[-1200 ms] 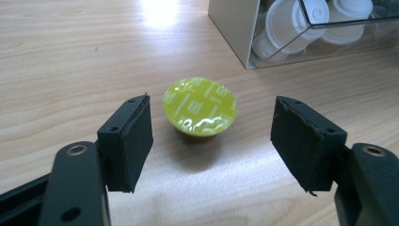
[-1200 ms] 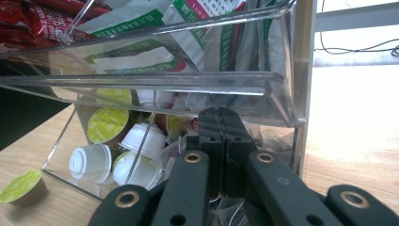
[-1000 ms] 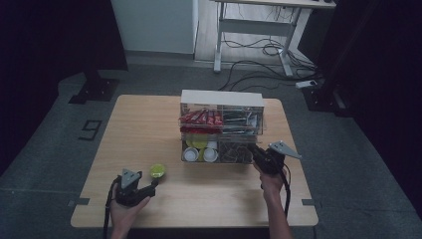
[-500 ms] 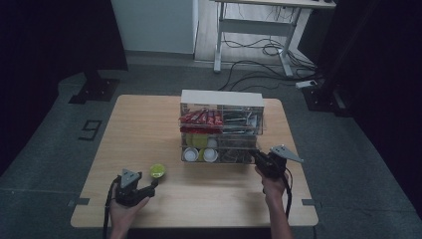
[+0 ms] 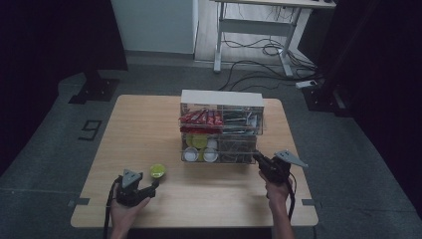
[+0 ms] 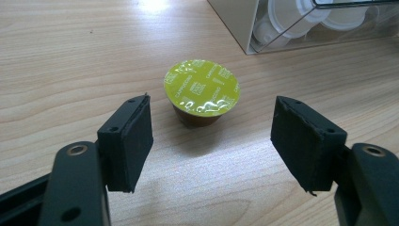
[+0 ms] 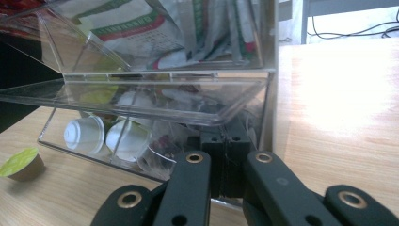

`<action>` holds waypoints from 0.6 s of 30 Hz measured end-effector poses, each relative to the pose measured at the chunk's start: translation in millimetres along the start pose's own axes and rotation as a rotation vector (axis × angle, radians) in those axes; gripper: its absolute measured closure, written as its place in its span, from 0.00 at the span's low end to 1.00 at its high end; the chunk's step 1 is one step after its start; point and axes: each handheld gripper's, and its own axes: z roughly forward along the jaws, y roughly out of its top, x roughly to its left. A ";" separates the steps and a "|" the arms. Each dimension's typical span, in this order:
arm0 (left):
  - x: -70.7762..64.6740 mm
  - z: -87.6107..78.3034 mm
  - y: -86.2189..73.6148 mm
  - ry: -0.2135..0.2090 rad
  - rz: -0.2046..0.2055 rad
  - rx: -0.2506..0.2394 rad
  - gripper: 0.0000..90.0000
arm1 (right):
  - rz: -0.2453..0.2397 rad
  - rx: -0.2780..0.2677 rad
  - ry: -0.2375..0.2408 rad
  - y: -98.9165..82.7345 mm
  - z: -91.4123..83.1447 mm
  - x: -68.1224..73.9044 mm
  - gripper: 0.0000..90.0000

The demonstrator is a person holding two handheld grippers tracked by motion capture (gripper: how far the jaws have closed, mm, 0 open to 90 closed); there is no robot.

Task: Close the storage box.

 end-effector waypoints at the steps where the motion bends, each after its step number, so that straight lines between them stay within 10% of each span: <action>1: 0.0 0.0 0.0 0.000 0.000 0.000 0.33 | 0.000 0.000 0.000 0.0 0.0 0.0 0.99; 18: -3.0 0.1 0.0 -0.013 0.007 0.012 0.33 | -0.002 0.064 -0.016 -18.7 -6.6 -0.3 0.99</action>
